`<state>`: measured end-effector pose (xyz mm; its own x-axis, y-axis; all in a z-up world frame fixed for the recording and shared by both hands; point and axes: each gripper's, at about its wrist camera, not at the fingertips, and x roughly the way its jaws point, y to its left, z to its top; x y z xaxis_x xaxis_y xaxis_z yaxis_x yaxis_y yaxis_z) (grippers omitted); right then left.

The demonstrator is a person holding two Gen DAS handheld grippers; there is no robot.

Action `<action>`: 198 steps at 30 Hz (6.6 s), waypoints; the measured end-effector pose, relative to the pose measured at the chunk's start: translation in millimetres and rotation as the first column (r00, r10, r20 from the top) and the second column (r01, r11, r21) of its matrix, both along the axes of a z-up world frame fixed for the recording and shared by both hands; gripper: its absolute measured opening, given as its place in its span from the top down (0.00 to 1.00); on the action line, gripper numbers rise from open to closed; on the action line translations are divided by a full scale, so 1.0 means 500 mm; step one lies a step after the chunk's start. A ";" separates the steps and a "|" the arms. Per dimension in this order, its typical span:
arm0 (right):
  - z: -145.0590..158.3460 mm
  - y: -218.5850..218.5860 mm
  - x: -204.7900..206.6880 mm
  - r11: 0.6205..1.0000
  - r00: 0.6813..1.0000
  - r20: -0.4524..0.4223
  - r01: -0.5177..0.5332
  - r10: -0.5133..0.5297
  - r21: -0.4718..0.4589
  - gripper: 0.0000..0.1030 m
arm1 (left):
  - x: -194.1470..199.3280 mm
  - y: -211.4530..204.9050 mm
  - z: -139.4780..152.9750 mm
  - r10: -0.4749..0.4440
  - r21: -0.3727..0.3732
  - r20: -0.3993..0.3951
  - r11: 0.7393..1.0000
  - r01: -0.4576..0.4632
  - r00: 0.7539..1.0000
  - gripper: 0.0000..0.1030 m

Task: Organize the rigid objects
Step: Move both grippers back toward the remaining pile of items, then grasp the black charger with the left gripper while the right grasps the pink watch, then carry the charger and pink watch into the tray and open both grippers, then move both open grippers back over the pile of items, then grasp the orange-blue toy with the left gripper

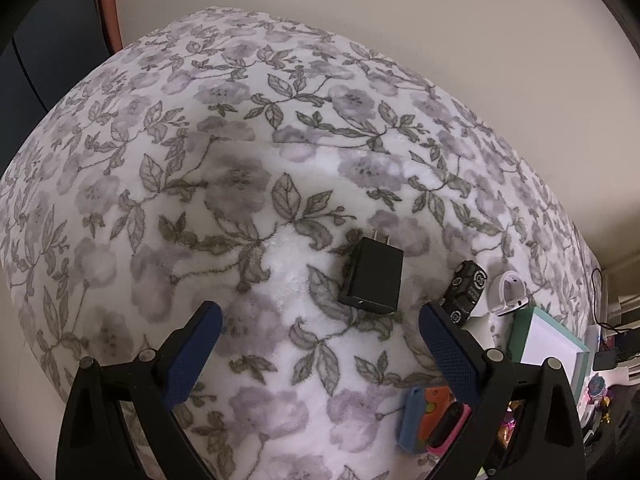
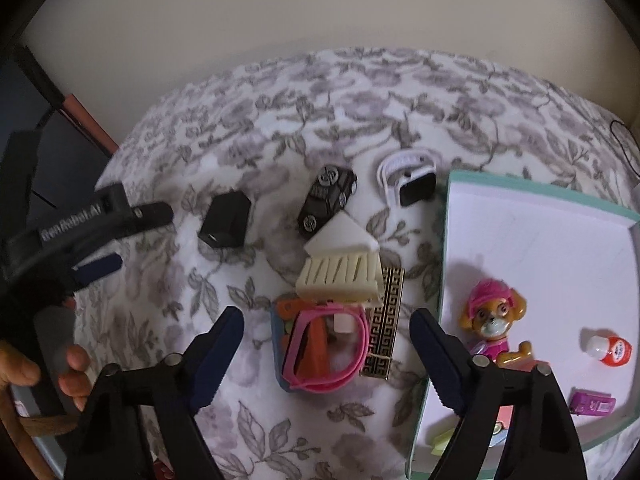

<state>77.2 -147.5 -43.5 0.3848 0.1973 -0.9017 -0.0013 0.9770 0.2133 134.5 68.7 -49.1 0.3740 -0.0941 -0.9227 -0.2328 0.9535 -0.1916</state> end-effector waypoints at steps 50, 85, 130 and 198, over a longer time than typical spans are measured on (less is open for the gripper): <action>0.057 -0.096 -0.021 0.986 0.991 0.015 0.127 -0.130 0.103 0.47 | 0.052 -0.090 0.030 -0.160 -0.012 0.105 0.987 0.162 0.982 0.58; 0.005 -0.512 -0.105 0.798 0.798 -0.031 0.600 -0.602 -0.052 0.47 | -0.111 -0.562 0.049 -0.624 0.126 0.132 0.781 0.612 0.770 0.57; 0.016 -0.452 -0.078 0.852 0.858 0.007 0.510 -0.513 -0.119 0.26 | -0.062 -0.485 0.038 -0.474 0.134 0.089 0.877 0.461 0.876 0.31; 0.010 -0.091 -0.059 0.998 0.996 0.051 0.067 -0.068 0.022 0.00 | -0.092 -0.113 0.028 -0.087 0.153 0.025 0.985 0.082 0.996 0.07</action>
